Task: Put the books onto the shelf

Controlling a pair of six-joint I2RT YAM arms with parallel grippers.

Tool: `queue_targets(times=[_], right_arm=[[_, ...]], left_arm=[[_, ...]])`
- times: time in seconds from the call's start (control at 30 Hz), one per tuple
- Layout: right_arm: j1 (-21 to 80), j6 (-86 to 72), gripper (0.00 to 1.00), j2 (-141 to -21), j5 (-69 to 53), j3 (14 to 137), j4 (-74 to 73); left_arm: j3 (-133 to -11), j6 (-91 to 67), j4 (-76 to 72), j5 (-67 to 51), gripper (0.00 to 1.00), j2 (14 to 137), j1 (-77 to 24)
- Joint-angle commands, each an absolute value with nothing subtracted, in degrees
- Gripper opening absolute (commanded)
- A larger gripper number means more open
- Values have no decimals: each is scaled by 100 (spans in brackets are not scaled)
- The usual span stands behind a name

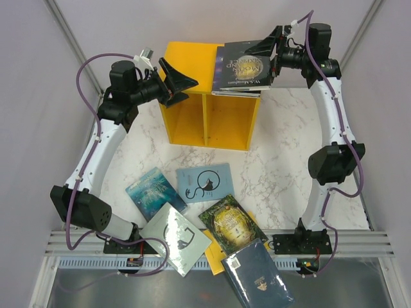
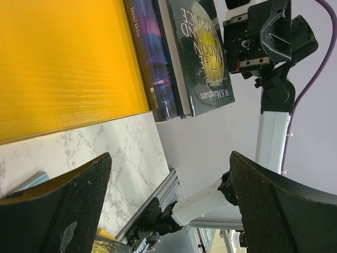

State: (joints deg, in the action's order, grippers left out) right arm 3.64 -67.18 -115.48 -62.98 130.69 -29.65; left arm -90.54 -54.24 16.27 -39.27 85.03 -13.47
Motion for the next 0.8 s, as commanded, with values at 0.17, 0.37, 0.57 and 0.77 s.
queue_targets(times=[0.17,0.37,0.57,0.77], right_arm=[[430,-5011,98,-11338,-5109,13553,-4709],[632,-3895,98,-11435,-4228,14158,-5976],[642,-3262,98,-11391,-3481,14229,-6687],[642,-2953,98,-11417,-2717,14528,-7215]], left_arm=[[-9070,-5151,1705,-4025,94,8534,-1318],[-9088,-5150,1731,-4043,93,8587,-1318],[-9070,-5107,1828,-4052,93,8604,-1318],[-9088,-5071,1925,-4061,93,8631,-1318]])
